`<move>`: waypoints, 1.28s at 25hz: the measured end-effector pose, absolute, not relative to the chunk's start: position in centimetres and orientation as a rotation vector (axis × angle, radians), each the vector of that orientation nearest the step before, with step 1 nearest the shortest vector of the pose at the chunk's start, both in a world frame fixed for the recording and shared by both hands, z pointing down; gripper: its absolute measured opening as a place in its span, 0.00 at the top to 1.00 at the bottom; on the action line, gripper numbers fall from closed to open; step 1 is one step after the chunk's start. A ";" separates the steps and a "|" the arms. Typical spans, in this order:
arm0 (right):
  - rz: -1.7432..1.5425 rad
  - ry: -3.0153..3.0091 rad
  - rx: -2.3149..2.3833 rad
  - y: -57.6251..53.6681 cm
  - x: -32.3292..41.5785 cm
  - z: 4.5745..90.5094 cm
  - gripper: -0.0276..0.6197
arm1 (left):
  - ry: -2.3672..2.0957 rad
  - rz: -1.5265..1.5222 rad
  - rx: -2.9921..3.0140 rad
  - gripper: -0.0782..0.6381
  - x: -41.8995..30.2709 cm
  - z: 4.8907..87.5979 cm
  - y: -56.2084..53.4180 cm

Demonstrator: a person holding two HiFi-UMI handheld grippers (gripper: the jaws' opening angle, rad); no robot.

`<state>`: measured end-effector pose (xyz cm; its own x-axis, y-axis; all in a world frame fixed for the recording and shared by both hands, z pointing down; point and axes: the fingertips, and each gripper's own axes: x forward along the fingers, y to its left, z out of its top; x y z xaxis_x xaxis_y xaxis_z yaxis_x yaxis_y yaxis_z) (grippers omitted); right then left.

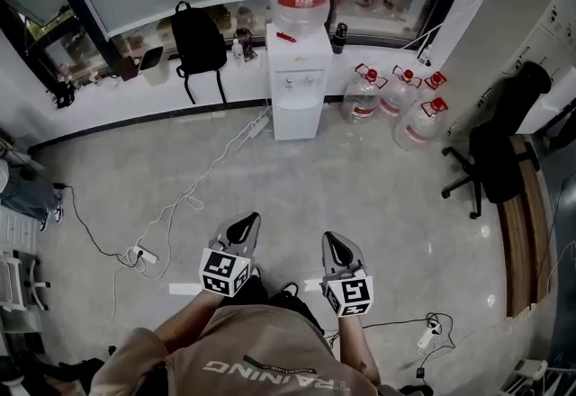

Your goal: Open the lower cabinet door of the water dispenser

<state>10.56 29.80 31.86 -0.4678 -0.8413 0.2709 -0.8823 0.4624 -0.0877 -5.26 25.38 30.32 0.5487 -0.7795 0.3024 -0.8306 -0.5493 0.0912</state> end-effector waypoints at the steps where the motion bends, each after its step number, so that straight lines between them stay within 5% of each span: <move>1: 0.334 -2.522 1.518 29.3 10.9 32.0 0.94 | -1.346 0.339 2.561 0.88 -4.9 30.5 24.9; 32: 0.394 -2.436 1.639 7.0 8.3 31.5 0.94 | -1.186 0.267 2.541 0.88 -7.6 33.7 3.4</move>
